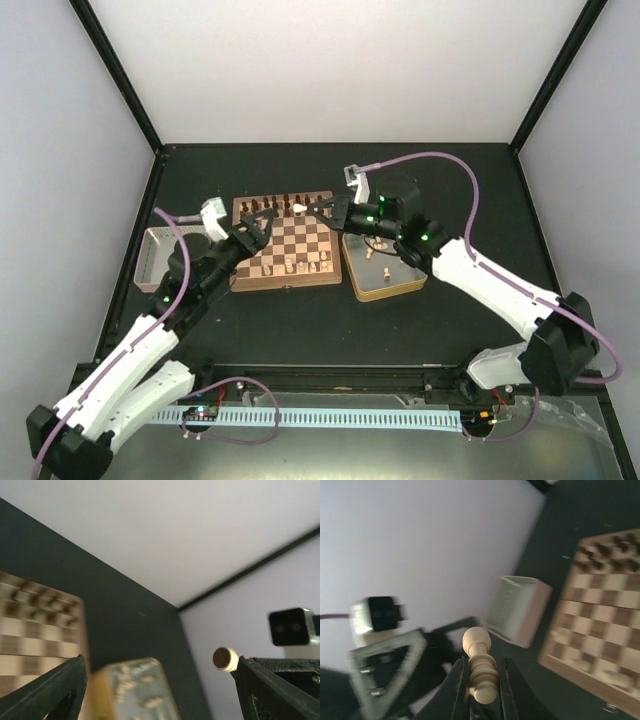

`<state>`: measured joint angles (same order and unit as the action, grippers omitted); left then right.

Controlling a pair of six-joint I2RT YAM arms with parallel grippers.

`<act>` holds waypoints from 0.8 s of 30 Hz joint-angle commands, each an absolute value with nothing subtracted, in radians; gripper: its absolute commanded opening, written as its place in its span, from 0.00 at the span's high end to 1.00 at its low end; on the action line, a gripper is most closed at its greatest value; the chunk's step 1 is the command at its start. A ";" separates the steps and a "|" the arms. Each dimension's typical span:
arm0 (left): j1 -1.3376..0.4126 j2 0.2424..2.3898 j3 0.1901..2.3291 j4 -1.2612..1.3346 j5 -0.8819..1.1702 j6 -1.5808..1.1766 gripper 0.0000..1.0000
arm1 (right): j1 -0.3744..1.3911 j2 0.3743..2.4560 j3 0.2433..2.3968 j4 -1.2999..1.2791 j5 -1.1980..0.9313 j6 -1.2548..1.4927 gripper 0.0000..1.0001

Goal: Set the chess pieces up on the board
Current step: Place the chess piece on the chessboard.

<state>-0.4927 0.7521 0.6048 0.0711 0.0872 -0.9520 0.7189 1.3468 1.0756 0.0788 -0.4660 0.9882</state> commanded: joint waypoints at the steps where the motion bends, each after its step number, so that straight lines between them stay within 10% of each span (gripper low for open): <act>1: -0.465 0.620 0.632 -0.255 -0.209 -0.752 0.15 | 0.731 1.452 1.202 -0.378 -0.332 0.657 0.99; 24: -0.457 0.293 0.718 -0.525 -0.445 -0.302 0.01 | 0.906 1.972 1.876 -0.993 0.076 0.396 0.99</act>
